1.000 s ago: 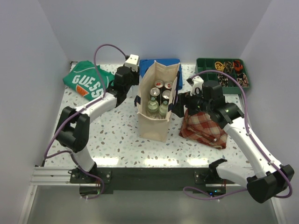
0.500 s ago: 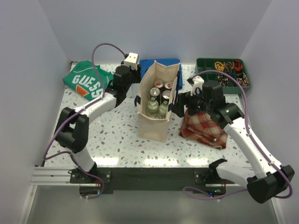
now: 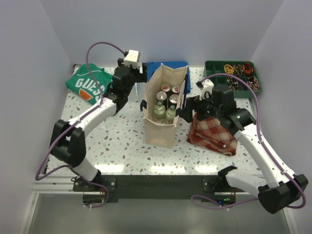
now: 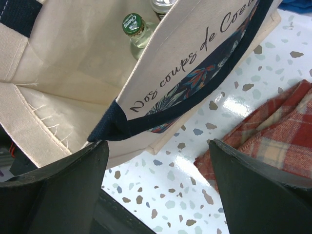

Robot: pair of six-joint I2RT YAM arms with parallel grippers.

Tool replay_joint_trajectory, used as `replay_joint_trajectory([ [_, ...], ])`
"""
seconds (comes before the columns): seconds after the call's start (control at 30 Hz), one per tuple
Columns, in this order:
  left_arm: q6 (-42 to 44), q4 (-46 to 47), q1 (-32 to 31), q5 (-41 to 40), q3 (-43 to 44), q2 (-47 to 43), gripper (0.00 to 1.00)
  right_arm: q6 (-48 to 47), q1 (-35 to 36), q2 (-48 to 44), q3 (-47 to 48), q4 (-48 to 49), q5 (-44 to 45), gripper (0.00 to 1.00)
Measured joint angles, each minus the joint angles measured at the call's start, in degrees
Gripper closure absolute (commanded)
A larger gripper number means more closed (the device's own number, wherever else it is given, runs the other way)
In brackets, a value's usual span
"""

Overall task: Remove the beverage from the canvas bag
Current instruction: Place the drink at the center of the board, then take out the drink from the canvas bag.

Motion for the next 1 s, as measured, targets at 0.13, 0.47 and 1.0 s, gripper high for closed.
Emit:
replay_joint_trajectory([
  [0.13,0.4,-1.7,0.0,0.1,1.4,-4.0,0.06,0.0,0.0,0.0,0.0,0.1,0.0,0.11],
  [0.47,3.0,-17.9,0.1,12.9,18.9,-9.3,0.0,2.8,0.0,-1.7,0.0,1.2,1.2,0.1],
  [1.0,2.9,-41.1,-0.5,40.7,21.6,-9.8,0.0,16.2,0.0,3.9,0.7,8.5,5.7,0.08],
])
